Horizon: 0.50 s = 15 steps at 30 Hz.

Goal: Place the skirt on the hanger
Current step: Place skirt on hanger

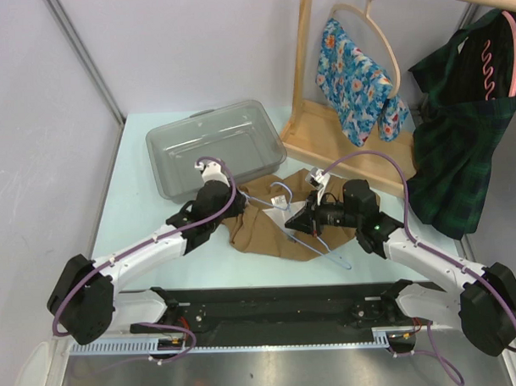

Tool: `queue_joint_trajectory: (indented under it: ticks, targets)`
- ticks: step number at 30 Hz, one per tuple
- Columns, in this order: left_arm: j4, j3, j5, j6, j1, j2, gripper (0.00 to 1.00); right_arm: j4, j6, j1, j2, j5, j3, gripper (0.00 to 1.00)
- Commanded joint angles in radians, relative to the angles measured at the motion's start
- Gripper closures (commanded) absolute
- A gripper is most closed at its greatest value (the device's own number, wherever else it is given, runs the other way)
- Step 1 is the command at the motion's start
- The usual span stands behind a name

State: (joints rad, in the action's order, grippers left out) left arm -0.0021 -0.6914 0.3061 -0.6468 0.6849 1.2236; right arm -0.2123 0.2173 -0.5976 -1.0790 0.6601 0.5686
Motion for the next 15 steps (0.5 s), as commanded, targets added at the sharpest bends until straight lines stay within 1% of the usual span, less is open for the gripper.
queue_joint_trajectory:
  ticks: [1, 10, 11, 13, 15]
  targets:
    - [0.145, 0.018, -0.048, -0.001, -0.012, -0.029, 0.70, -0.048, 0.011, 0.005, 0.001, 0.009, 0.048, 1.00]
    - [0.137, 0.023, -0.065, -0.001, -0.016, 0.005, 0.71, -0.055, 0.017, 0.007, 0.004, 0.009, 0.048, 1.00]
    - [0.139, 0.023, -0.064, -0.001, -0.016, 0.010, 0.74, -0.055, 0.020, 0.010, 0.004, 0.010, 0.048, 1.00]
    - [0.128, 0.018, -0.062, 0.001, -0.016, 0.011, 0.76, -0.058, 0.024, 0.010, 0.007, 0.010, 0.048, 1.00]
    - [0.117, 0.024, -0.050, 0.007, -0.016, 0.005, 0.80, -0.058, 0.025, 0.013, 0.007, 0.012, 0.048, 1.00]
